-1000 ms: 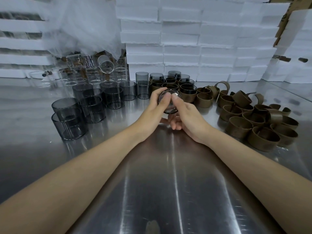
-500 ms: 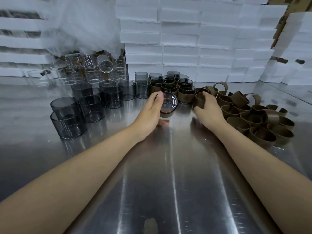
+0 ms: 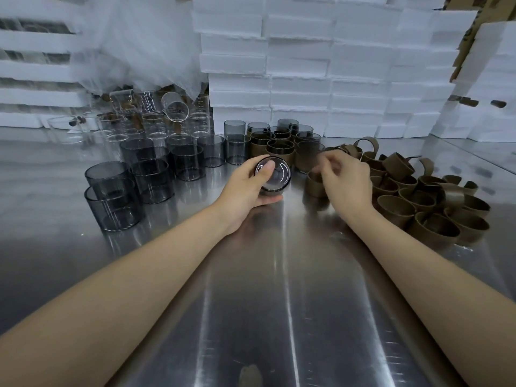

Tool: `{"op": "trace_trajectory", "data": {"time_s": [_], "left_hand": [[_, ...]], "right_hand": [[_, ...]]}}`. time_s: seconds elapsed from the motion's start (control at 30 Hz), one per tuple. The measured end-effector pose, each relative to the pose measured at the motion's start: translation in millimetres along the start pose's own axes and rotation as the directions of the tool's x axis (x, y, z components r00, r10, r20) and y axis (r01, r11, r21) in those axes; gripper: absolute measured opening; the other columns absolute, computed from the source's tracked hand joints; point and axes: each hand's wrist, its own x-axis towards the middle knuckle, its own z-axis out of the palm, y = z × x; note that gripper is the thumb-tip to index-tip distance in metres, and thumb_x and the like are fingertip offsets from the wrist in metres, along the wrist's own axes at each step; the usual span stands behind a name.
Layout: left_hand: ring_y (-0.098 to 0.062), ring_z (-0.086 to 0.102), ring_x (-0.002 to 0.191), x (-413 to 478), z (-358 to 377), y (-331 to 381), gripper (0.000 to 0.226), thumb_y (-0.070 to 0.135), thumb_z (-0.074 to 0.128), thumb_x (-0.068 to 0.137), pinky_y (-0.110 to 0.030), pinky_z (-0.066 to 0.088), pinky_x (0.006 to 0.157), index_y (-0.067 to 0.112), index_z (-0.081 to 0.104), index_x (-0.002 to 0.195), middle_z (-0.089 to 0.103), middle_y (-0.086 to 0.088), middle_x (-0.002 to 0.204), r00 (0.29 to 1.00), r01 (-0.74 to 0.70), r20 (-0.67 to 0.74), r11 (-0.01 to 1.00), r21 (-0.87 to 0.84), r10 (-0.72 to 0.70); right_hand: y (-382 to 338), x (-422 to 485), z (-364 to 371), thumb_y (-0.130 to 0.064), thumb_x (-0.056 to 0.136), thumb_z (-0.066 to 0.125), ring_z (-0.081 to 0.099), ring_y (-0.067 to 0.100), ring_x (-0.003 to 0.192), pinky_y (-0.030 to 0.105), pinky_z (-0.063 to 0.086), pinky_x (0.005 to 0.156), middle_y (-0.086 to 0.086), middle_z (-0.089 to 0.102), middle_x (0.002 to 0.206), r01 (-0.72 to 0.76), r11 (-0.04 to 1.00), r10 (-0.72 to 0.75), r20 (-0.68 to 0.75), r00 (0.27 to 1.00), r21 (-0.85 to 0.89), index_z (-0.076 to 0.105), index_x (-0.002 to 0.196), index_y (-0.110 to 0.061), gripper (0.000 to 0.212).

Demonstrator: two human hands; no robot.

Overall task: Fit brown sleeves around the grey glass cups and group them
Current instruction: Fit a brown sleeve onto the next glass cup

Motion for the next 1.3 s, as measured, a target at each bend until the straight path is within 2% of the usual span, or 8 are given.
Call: {"op": "trace_trajectory", "data": {"time_s": [0.07,0.23,0.43,0.6,0.83,1.03,1.17,1.3], "left_hand": [[-0.019,0.065,0.1,0.2,-0.2,0.5,0.03,0.012,0.06,0.095,-0.032,0.06,0.074,0.014,0.057,0.125,0.063,-0.003,0.116,1.0,0.018,0.016,1.0,0.0,-0.018],[-0.017,0.061,0.107,-0.7,-0.1,-1.3,0.047,-0.005,0.073,0.08,-0.033,0.06,0.079,0.029,0.061,0.11,0.064,-0.002,0.115,0.998,-0.013,0.065,0.999,0.049,0.01],[-0.017,0.063,0.104,-1.1,1.2,0.7,0.036,0.006,0.062,0.093,-0.035,0.059,0.083,0.027,0.056,0.122,0.059,-0.005,0.122,0.998,0.009,0.063,1.0,0.026,-0.01],[-0.003,0.065,0.094,-0.3,2.1,1.0,0.038,0.024,0.045,0.103,-0.037,0.059,0.085,0.02,0.047,0.141,0.056,-0.003,0.133,0.999,0.001,0.038,0.998,0.063,-0.004],[-0.015,0.059,0.11,-1.6,1.6,5.2,0.028,0.023,0.036,0.107,-0.04,0.059,0.085,0.024,0.056,0.126,0.058,-0.002,0.129,0.999,0.027,0.03,0.999,0.032,-0.028],[0.01,0.064,0.087,-5.6,1.9,6.9,0.029,0.019,0.042,0.105,-0.047,0.056,0.091,0.024,0.057,0.13,0.058,0.008,0.121,0.999,-0.009,0.047,0.998,0.055,0.007],[0.0,0.062,0.101,-8.0,3.1,8.2,0.03,0.017,0.047,0.103,-0.047,0.057,0.089,0.023,0.057,0.13,0.059,0.001,0.128,0.998,-0.022,0.059,0.997,0.068,0.018],[-0.016,0.06,0.114,-7.4,3.6,8.3,0.029,0.021,0.043,0.105,-0.046,0.057,0.088,0.016,0.057,0.13,0.06,-0.01,0.131,0.999,-0.025,0.042,0.995,0.1,0.021]], "right_hand": [[-0.1,0.5,-0.8,-0.022,0.095,0.049,0.06,0.003,0.09,0.022,0.042,0.068,-0.016,0.07,0.093,0.069,0.997,-0.069,-0.003,0.998,-0.023,0.069,0.105,-0.03,0.023],[3.6,2.5,3.0,-0.007,0.09,0.049,0.056,0.02,0.119,0.041,0.042,0.104,-0.001,0.07,0.114,0.19,0.981,-0.169,0.306,0.937,-0.04,0.075,0.102,-0.017,0.03],[0.2,1.9,2.6,-0.005,0.086,0.047,0.057,0.023,0.115,0.042,0.043,0.101,0.005,0.07,0.111,0.109,0.994,-0.104,0.181,0.978,-0.014,0.075,0.1,-0.016,0.034],[5.5,2.8,1.0,-0.006,0.087,0.051,0.057,0.009,0.076,0.016,0.042,0.062,-0.003,0.069,0.096,-0.135,0.986,0.104,0.285,0.953,0.094,0.073,0.101,-0.022,0.03],[3.1,3.1,4.7,-0.007,0.088,0.065,0.061,0.007,0.07,0.019,0.048,0.063,-0.006,0.068,0.078,-0.192,0.938,0.132,0.212,0.968,0.29,0.075,0.093,-0.011,0.011],[-9.2,-1.2,3.1,-0.01,0.092,0.062,0.063,0.018,0.077,0.044,0.057,0.076,-0.003,0.064,0.078,-0.07,0.9,0.058,0.041,0.997,0.431,0.061,0.084,-0.021,0.014],[-19.3,-9.5,1.7,-0.014,0.091,0.062,0.063,0.027,0.076,0.039,0.054,0.071,0.002,0.063,0.076,0.073,0.912,-0.065,-0.035,0.997,0.404,0.051,0.075,-0.028,0.025],[-26.1,-16.8,1.6,-0.01,0.084,0.061,0.056,0.02,0.072,0.031,0.047,0.065,0.006,0.059,0.077,0.235,0.935,-0.23,-0.048,0.972,0.266,0.053,0.077,-0.012,0.01]]}}
